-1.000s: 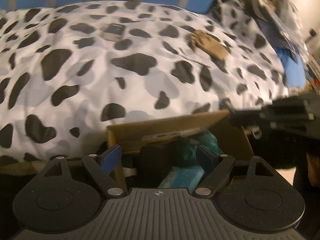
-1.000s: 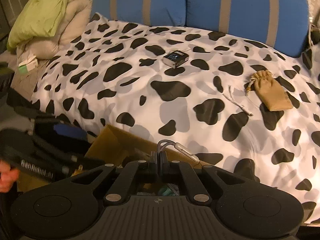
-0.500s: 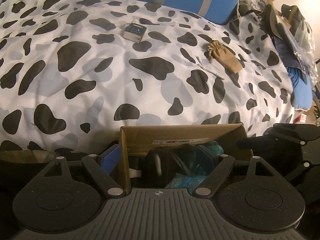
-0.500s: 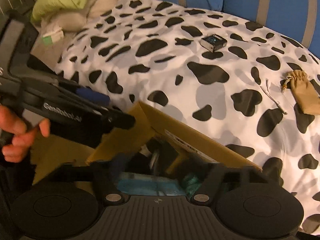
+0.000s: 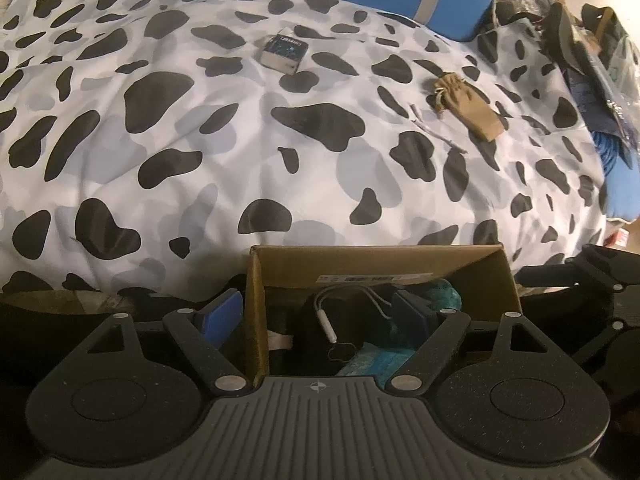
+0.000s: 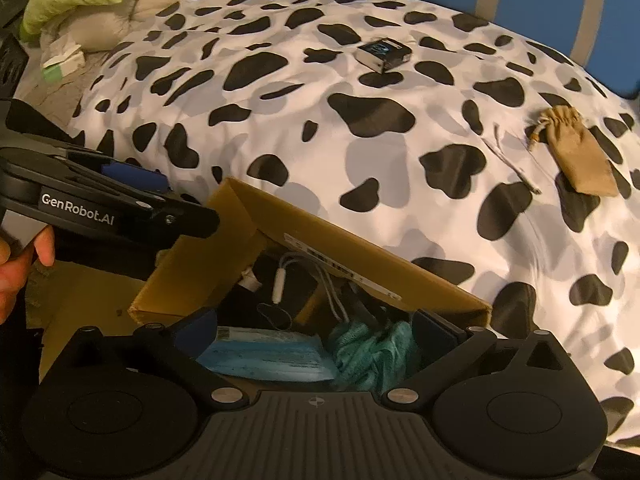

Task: Organize soft objects
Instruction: 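Withdraw both open grippers from the box back toward the bed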

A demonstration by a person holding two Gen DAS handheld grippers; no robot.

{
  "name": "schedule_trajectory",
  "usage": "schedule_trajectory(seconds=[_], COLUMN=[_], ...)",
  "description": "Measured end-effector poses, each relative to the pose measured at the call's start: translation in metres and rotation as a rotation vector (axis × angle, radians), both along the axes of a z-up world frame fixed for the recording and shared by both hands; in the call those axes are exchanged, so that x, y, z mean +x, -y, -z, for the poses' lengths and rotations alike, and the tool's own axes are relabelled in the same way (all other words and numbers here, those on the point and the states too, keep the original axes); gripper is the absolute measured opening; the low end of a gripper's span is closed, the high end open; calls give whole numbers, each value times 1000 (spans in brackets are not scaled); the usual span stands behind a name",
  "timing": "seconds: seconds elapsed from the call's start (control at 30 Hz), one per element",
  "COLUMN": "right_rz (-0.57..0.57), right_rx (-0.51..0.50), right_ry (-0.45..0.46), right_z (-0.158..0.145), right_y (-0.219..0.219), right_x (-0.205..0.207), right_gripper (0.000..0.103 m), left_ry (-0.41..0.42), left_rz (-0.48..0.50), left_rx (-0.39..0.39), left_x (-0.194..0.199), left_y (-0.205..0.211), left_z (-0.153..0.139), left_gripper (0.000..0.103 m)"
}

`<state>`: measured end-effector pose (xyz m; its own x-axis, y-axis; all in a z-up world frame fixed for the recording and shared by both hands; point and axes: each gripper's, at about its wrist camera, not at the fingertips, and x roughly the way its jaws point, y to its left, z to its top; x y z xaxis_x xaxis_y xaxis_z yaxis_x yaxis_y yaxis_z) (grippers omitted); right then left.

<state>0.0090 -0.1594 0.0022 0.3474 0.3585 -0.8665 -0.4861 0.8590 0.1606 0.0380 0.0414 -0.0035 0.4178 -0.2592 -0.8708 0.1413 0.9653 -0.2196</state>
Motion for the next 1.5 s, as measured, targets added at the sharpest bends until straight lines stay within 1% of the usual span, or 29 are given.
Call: schedule_trajectory(seconds=[0.17,0.43,0.63,0.73,0.93,1.17,1.33,1.5], right_rz=[53,155,220,237,238,289,319,331], right_rx=[-10,-13,-10,-14,-29,-33,-46,-50], right_ry=[-3,11,21,24,57,93,150,149], right_z=[2,-1,-2,-2,-5,-8,-11,-8], right_y=[10,31,43,46,46,57,64,70], right_x=[2,8,14,18,26,42,54,71], right_gripper=[103,103,103,103,103,103,103,103], left_ry=[-9,1,5,16,71,98,122,126], left_rz=[-3,46,61,85,139,135,127,120], left_rx=[18,42,51,62,56,52,54,56], left_x=[2,2,5,9,16,34,48,64], left_y=[4,19,23,27,32,30,28,26], left_z=[2,2,2,2,-4,-6,-6,-4], left_gripper=[82,82,82,82,82,82,82,82])
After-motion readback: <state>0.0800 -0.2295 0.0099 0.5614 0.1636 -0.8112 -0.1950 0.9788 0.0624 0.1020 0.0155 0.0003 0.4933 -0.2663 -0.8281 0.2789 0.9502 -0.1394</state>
